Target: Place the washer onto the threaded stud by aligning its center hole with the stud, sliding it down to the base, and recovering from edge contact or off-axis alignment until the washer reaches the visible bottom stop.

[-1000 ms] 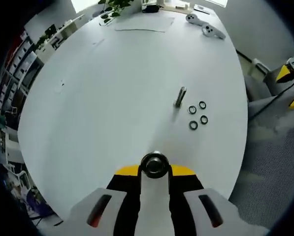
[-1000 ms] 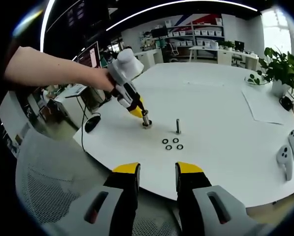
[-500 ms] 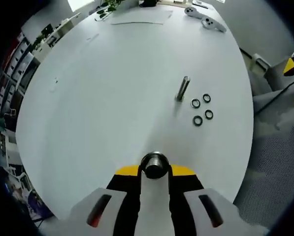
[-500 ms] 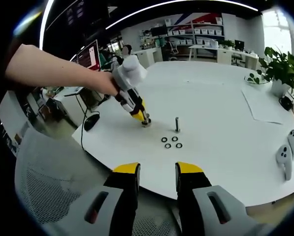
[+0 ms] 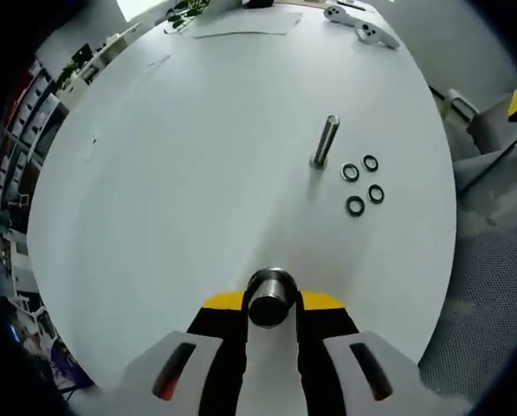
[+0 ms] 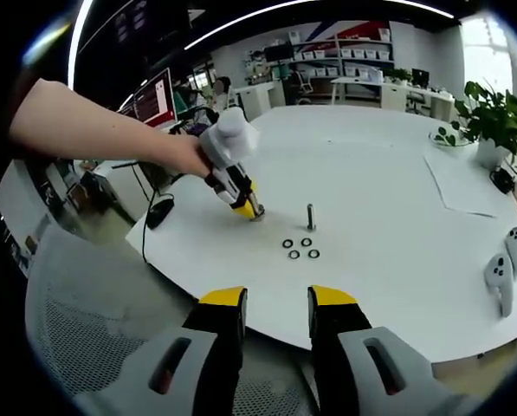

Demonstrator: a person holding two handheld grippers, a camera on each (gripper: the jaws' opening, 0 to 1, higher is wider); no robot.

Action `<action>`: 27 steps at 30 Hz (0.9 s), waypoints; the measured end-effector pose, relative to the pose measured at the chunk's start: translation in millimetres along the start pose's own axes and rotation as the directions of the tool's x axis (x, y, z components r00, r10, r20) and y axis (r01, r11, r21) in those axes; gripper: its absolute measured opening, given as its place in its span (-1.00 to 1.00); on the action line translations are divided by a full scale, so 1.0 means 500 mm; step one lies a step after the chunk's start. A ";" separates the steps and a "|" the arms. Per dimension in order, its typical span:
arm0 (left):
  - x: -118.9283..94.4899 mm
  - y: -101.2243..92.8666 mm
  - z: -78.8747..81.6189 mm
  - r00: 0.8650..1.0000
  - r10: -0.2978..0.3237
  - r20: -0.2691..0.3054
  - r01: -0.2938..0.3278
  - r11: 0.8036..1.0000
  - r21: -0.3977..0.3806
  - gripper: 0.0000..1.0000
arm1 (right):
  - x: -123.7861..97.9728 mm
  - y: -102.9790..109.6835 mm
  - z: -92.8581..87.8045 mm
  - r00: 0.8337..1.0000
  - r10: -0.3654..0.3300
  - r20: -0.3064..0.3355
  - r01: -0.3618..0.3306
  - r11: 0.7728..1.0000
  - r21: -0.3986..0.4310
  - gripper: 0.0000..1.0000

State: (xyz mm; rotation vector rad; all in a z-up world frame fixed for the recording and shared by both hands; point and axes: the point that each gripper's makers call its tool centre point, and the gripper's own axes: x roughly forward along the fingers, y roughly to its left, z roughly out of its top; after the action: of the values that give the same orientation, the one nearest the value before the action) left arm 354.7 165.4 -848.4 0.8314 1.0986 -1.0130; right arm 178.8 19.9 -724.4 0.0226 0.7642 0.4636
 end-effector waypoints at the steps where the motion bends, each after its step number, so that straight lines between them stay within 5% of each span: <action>1: 0.001 0.000 0.000 1.000 0.002 0.002 -0.002 1.000 0.002 -0.63 | 0.000 0.000 0.000 1.000 -0.001 -0.001 0.001 1.000 0.000 -0.39; 11: 0.001 0.002 0.002 0.999 -0.004 0.039 0.007 0.997 -0.082 -0.58 | 0.001 0.001 -0.001 1.000 0.004 -0.005 -0.004 1.000 -0.002 -0.39; 27: -0.095 -0.009 0.010 0.976 0.120 0.180 -0.079 0.972 -0.221 -0.44 | 0.003 0.012 -0.003 1.000 0.024 -0.015 -0.024 0.999 -0.029 -0.39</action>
State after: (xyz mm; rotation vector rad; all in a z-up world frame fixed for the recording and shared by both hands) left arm 346.0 170.2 -801.5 0.5964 0.9698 -0.8552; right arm 176.3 25.6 -725.4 0.0014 0.7720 0.4980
